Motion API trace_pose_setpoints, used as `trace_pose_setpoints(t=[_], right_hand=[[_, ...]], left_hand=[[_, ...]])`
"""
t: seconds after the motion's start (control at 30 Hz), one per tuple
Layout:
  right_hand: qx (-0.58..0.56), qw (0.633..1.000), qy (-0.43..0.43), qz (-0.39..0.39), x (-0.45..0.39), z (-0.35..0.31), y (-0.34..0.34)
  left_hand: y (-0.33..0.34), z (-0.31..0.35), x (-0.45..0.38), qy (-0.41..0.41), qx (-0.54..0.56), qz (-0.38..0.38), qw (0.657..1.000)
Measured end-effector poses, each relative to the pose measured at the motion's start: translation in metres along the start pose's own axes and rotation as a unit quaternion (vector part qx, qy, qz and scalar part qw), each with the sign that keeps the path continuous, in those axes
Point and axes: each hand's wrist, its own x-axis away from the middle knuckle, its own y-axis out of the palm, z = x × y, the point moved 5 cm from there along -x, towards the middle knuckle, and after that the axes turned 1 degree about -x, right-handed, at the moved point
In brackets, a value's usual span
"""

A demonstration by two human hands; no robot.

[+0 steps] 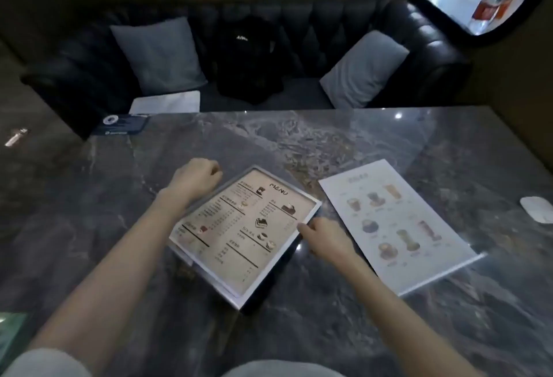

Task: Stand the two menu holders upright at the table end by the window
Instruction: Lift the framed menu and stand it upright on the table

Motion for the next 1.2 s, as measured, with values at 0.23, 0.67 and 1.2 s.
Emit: trace_pose_setpoints(t=[0.23, 0.67, 1.2], right_hand=[[-0.248, 0.962, 0.115, -0.020, 0.002, 0.026, 0.062], [-0.538, 0.830, 0.136, -0.063, 0.006, 0.016, 0.089], [-0.574, 0.797, 0.156, -0.107, 0.008, 0.003, 0.082]], left_hand=[[0.056, -0.032, 0.011, -0.041, -0.039, -0.033, 0.998], [0.080, -0.057, 0.006, -0.130, 0.097, -0.096, 0.982], [0.077, -0.060, 0.013, -0.201, 0.320, -0.174, 0.909]])
